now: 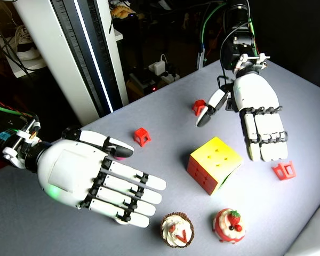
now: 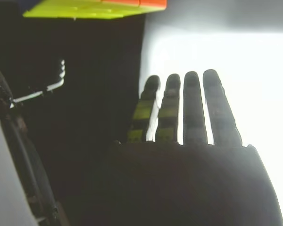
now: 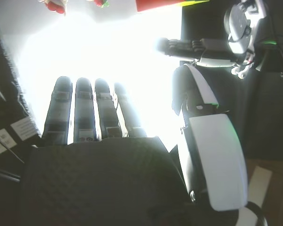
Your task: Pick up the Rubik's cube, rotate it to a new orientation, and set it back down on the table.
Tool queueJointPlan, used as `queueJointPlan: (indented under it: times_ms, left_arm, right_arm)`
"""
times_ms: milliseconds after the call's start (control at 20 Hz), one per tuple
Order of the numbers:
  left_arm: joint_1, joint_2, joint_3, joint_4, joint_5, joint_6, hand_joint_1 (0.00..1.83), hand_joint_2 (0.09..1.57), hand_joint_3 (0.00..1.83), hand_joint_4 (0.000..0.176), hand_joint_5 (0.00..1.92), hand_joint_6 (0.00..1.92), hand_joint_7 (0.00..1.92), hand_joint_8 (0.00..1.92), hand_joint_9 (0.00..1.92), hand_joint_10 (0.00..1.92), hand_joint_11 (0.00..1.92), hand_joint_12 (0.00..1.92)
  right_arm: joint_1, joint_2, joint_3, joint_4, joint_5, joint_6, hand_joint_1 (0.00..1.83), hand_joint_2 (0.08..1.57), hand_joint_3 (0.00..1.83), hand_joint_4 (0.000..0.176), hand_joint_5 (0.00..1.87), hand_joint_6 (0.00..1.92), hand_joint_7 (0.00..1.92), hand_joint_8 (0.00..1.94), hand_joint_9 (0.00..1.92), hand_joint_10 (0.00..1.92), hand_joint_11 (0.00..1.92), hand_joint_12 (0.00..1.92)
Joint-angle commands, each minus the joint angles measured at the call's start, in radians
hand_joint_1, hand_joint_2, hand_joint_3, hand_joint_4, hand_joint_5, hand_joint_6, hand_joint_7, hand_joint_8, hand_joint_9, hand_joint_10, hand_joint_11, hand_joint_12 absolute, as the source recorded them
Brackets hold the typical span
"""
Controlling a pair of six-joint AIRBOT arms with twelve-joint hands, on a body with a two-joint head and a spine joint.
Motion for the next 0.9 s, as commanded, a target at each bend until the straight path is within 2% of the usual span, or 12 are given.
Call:
queueJointPlan:
  times_ms: [0, 100, 150, 200, 250, 300, 400, 500, 600, 700, 800, 850]
  left_arm:
    - [-0.015, -0.005, 0.007, 0.000, -0.098, 0.002, 0.75, 0.72, 0.00, 0.000, 0.00, 0.00, 0.00, 0.00, 0.00, 0.00, 0.00, 0.00]
    - [-0.019, -0.024, 0.026, -0.009, -0.073, 0.008, 0.73, 0.73, 0.03, 0.006, 0.00, 0.00, 0.00, 0.00, 0.00, 0.00, 0.00, 0.92]
    - [-0.021, -0.036, 0.037, -0.012, -0.059, 0.011, 0.76, 0.74, 0.01, 0.021, 0.00, 0.00, 0.00, 0.00, 0.00, 0.00, 0.00, 1.26]
    - [-0.022, -0.046, 0.047, -0.020, -0.051, 0.013, 0.80, 0.80, 0.00, 0.000, 0.00, 0.00, 0.00, 0.00, 0.00, 0.00, 0.00, 0.77]
    - [-0.022, -0.057, 0.058, -0.031, -0.040, 0.019, 0.81, 0.82, 0.00, 0.000, 0.00, 0.00, 0.00, 0.00, 0.00, 0.00, 0.00, 0.25]
    - [-0.022, -0.062, 0.064, -0.039, -0.033, 0.021, 0.81, 0.84, 0.01, 0.000, 0.00, 0.00, 0.00, 0.00, 0.00, 0.00, 0.00, 0.05]
    - [-0.020, -0.074, 0.077, -0.062, -0.023, 0.026, 0.75, 0.81, 0.01, 0.019, 0.00, 0.00, 0.00, 0.00, 0.01, 0.00, 0.00, 0.77]
    - [-0.019, -0.085, 0.088, -0.074, -0.019, 0.026, 0.66, 0.72, 0.00, 0.025, 0.00, 0.00, 0.14, 0.04, 0.19, 0.12, 0.00, 1.63]
    - [-0.019, -0.095, 0.096, -0.090, -0.016, 0.026, 0.61, 0.70, 0.00, 0.032, 0.00, 0.00, 0.16, 0.00, 0.01, 0.63, 0.00, 1.80]
    - [-0.020, -0.100, 0.100, -0.098, -0.016, 0.026, 0.59, 0.71, 0.00, 0.025, 0.00, 0.00, 0.16, 0.01, 0.00, 0.78, 0.00, 1.83]
    - [-0.020, -0.102, 0.098, -0.099, -0.019, 0.022, 0.55, 0.71, 0.00, 0.000, 0.00, 0.00, 0.20, 0.03, 0.00, 1.13, 0.08, 1.92]
    - [-0.021, -0.107, 0.102, -0.099, -0.012, 0.022, 0.55, 0.71, 0.00, 0.000, 0.00, 0.00, 0.20, 0.03, 0.00, 1.10, 0.06, 1.92]
  right_arm:
    - [0.002, 0.001, 0.005, 0.010, 0.117, 0.006, 0.40, 1.33, 0.00, 0.000, 0.00, 0.00, 0.00, 0.00, 0.00, 0.00, 0.00, 0.00]
    - [0.001, -0.003, 0.006, 0.013, 0.117, 0.006, 0.41, 1.33, 0.00, 0.000, 0.00, 0.00, 0.00, 0.00, 0.00, 0.00, 0.00, 0.00]
    - [-0.001, -0.005, 0.007, 0.015, 0.117, 0.006, 0.41, 1.33, 0.00, 0.000, 0.00, 0.00, 0.00, 0.00, 0.00, 0.00, 0.00, 0.00]
    - [-0.003, -0.005, 0.008, 0.017, 0.117, 0.006, 0.40, 1.33, 0.00, 0.000, 0.00, 0.00, 0.00, 0.00, 0.00, 0.00, 0.00, 0.00]
    - [-0.005, -0.006, 0.008, 0.021, 0.117, 0.006, 0.39, 1.33, 0.00, 0.000, 0.00, 0.00, 0.00, 0.00, 0.00, 0.00, 0.00, 0.00]
    - [-0.005, -0.007, 0.008, 0.021, 0.117, 0.006, 0.39, 1.33, 0.00, 0.000, 0.00, 0.00, 0.00, 0.00, 0.00, 0.00, 0.00, 0.00]
    - [-0.005, -0.011, 0.008, 0.023, 0.117, 0.006, 0.39, 1.32, 0.00, 0.000, 0.00, 0.00, 0.00, 0.00, 0.00, 0.00, 0.00, 0.00]
    - [-0.009, -0.014, 0.010, 0.026, 0.117, 0.006, 0.40, 1.32, 0.00, 0.000, 0.00, 0.00, 0.00, 0.00, 0.00, 0.00, 0.00, 0.00]
    - [-0.010, -0.015, 0.010, 0.027, 0.115, 0.006, 0.42, 1.32, 0.00, 0.000, 0.00, 0.00, 0.00, 0.00, 0.00, 0.00, 0.00, 0.00]
    - [-0.010, -0.015, 0.010, 0.027, 0.113, 0.006, 0.44, 1.33, 0.00, 0.000, 0.00, 0.00, 0.00, 0.00, 0.00, 0.00, 0.00, 0.00]
    - [-0.010, -0.016, 0.010, 0.028, 0.113, 0.006, 0.41, 1.32, 0.00, 0.000, 0.00, 0.00, 0.00, 0.00, 0.00, 0.00, 0.00, 0.00]
    - [-0.010, -0.017, 0.009, 0.028, 0.113, 0.006, 0.40, 1.32, 0.00, 0.000, 0.00, 0.00, 0.00, 0.00, 0.00, 0.00, 0.00, 0.00]
